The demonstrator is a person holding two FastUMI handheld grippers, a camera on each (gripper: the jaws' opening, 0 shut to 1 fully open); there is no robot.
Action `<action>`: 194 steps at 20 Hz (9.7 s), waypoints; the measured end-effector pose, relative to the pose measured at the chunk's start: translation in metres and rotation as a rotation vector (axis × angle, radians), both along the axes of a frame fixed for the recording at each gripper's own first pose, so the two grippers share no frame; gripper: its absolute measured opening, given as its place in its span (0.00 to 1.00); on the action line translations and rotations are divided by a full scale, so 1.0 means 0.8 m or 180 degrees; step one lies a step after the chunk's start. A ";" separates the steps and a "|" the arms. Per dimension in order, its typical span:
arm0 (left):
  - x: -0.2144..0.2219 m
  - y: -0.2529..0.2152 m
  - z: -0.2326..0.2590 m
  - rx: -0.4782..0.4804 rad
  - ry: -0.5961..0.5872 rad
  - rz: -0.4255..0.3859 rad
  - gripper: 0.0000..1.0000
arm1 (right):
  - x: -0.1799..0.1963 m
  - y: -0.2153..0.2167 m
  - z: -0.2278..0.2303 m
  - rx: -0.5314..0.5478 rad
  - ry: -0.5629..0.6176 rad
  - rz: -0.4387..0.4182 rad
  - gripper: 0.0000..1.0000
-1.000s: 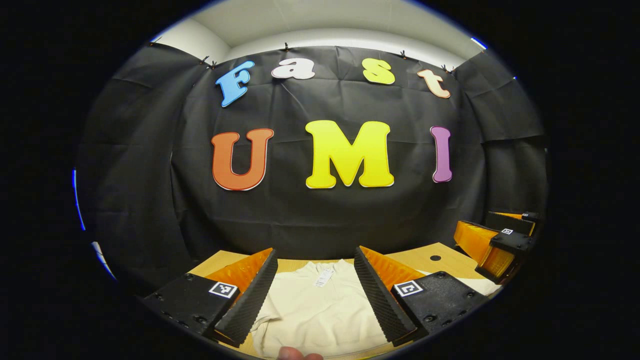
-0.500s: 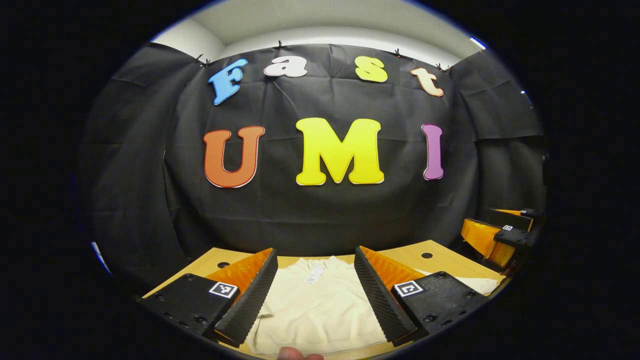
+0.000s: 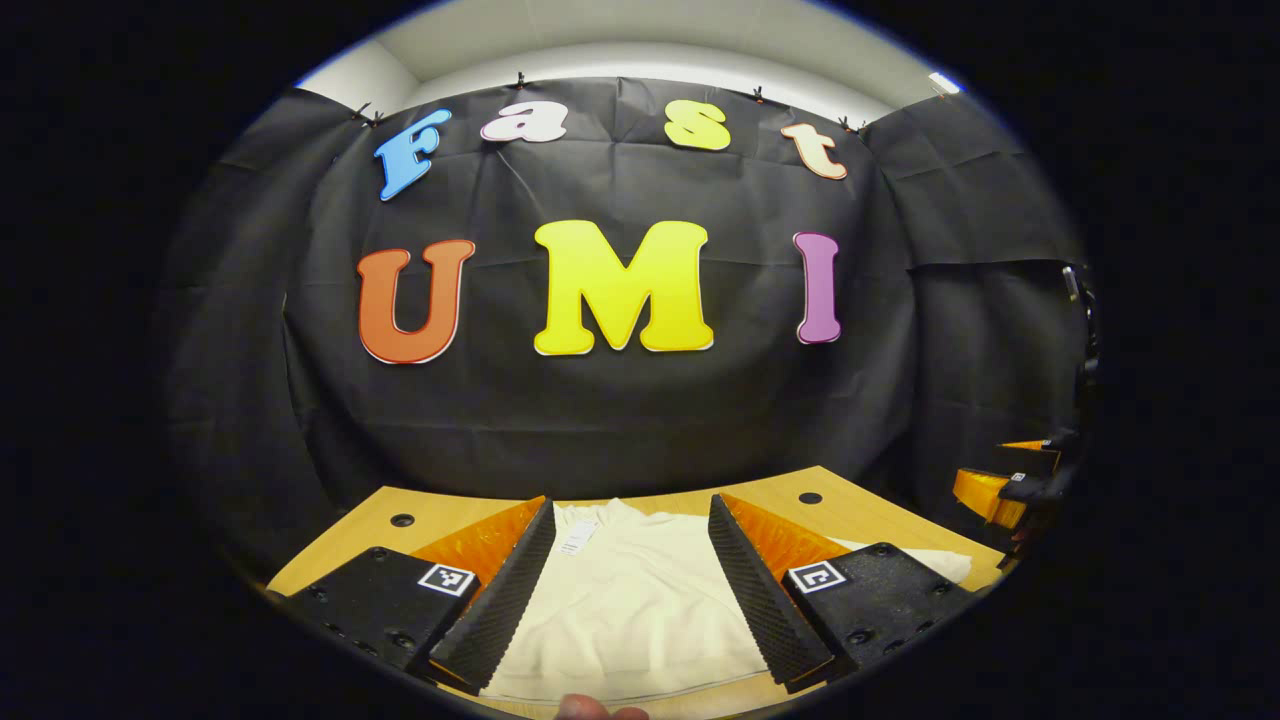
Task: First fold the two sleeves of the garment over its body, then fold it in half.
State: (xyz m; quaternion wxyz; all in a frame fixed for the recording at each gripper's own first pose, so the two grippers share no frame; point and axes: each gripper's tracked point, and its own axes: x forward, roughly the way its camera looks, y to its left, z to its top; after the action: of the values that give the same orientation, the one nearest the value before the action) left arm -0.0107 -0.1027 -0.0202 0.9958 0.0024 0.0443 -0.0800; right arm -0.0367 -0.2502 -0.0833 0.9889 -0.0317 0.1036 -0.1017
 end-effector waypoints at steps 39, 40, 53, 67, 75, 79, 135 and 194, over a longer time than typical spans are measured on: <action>-0.003 0.008 -0.022 0.0307 0.0215 0.0025 0.98 | -0.023 -0.133 -0.235 0.1116 0.1460 -0.0632 0.04; -0.003 0.012 -0.022 0.0295 0.0208 0.0042 0.98 | -0.018 -0.128 -0.218 0.1140 0.1399 -0.0601 0.04; -0.011 0.123 -0.029 0.0090 0.0209 0.0536 0.98 | 0.088 -0.007 0.005 0.1041 0.0729 0.0190 0.04; -0.071 0.294 -0.047 -0.0026 0.0335 0.1410 0.98 | 0.253 0.270 0.089 0.0711 0.0652 0.1391 0.03; -0.126 0.385 -0.068 -0.0025 0.0473 0.1901 0.98 | 0.311 0.430 -0.004 0.0567 0.1064 0.1771 0.04; -0.142 0.411 -0.081 -0.0061 0.0550 0.2028 0.98 | 0.331 0.489 -0.067 0.0478 0.1346 0.1849 0.04; -0.219 0.545 -0.365 -0.0189 0.1325 0.1503 0.77 | 0.060 0.531 -0.057 -0.0149 0.1450 0.2584 0.67; 0.288 -0.144 -0.199 -0.0606 0.1572 -0.1306 0.03 | -0.073 -0.029 0.008 0.0918 0.0748 0.0026 0.66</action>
State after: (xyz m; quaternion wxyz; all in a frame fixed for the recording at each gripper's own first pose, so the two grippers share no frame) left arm 0.2197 -0.2179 -0.1798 0.9139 -0.1013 0.2752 -0.2808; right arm -0.0952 -0.2736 -0.0766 0.9647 0.0983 0.2318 -0.0773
